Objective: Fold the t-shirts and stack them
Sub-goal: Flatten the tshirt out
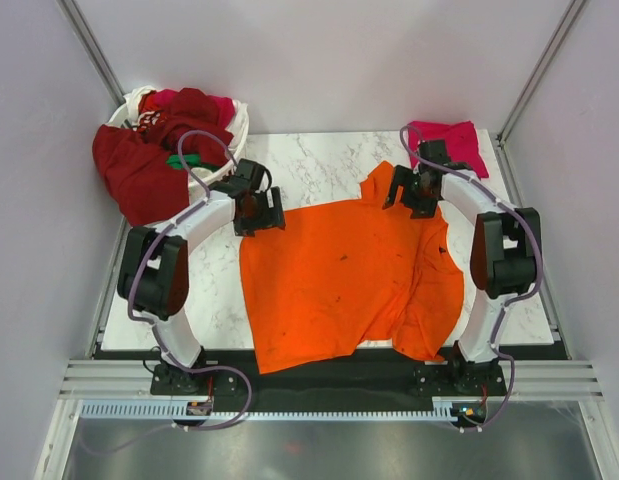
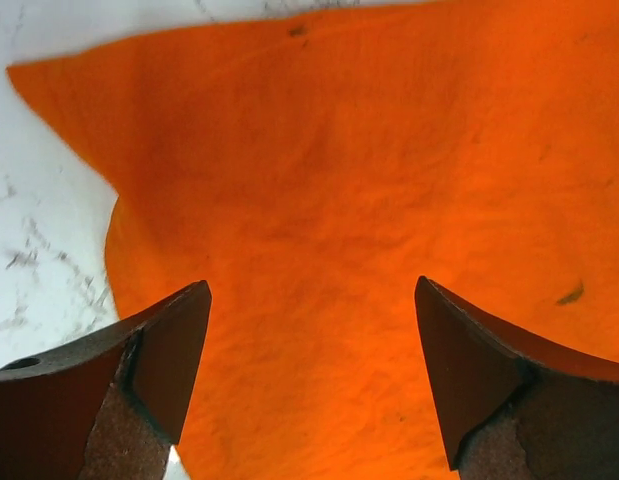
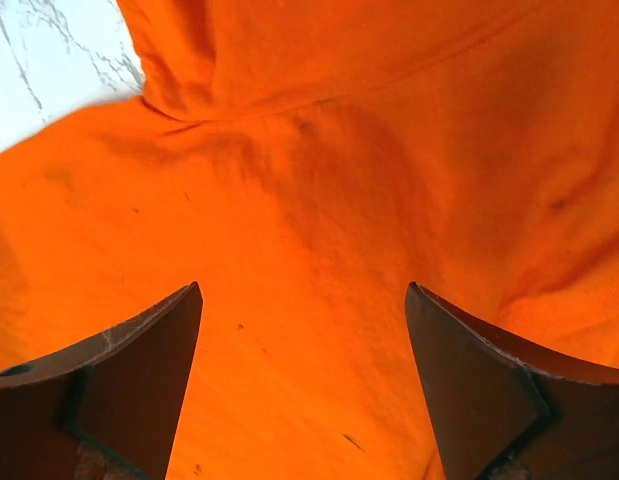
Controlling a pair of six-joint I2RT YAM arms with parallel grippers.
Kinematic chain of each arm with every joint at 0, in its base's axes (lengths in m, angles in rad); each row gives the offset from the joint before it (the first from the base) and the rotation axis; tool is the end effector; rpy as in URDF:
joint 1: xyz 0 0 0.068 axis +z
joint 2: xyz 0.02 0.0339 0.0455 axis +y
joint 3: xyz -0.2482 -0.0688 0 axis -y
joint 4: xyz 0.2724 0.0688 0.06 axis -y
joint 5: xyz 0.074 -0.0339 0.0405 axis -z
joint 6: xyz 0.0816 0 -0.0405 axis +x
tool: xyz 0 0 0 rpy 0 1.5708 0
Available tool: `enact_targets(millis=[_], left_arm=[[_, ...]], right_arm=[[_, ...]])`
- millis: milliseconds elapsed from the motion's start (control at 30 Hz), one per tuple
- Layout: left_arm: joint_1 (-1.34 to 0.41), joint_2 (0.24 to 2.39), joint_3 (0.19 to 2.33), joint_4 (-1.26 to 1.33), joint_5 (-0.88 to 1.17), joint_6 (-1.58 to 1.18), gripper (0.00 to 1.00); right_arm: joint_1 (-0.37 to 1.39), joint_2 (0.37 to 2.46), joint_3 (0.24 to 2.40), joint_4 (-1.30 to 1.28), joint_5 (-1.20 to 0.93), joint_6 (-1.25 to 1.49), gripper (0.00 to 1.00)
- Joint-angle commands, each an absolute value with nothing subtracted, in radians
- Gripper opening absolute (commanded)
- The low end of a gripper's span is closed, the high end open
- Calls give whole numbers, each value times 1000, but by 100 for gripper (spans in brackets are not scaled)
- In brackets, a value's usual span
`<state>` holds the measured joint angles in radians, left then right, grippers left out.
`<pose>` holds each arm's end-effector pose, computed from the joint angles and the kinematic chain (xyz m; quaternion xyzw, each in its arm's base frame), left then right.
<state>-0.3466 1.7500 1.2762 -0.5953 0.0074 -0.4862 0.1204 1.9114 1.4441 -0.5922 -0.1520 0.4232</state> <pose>0.3843 -0.1395 0.1504 -0.0666 0.9664 -0.1037 0.2256 0.4441 0.0662 0.1434 0.1265 0.9566 0.1385 0.2232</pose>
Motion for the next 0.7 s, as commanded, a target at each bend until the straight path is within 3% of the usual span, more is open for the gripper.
enact_targets(millis=[0, 400, 667], left_arm=[[-345, 1834, 1345, -502, 15, -526, 90], [-313, 2092, 1551, -506, -101, -480, 88], [-275, 2351, 1906, -659, -158, -397, 88]], right_arm=[[121, 1969, 1514, -534, -199, 420, 91], [103, 2278, 1767, -543, -244, 466, 91], [101, 2425, 1995, -583, -265, 492, 91]])
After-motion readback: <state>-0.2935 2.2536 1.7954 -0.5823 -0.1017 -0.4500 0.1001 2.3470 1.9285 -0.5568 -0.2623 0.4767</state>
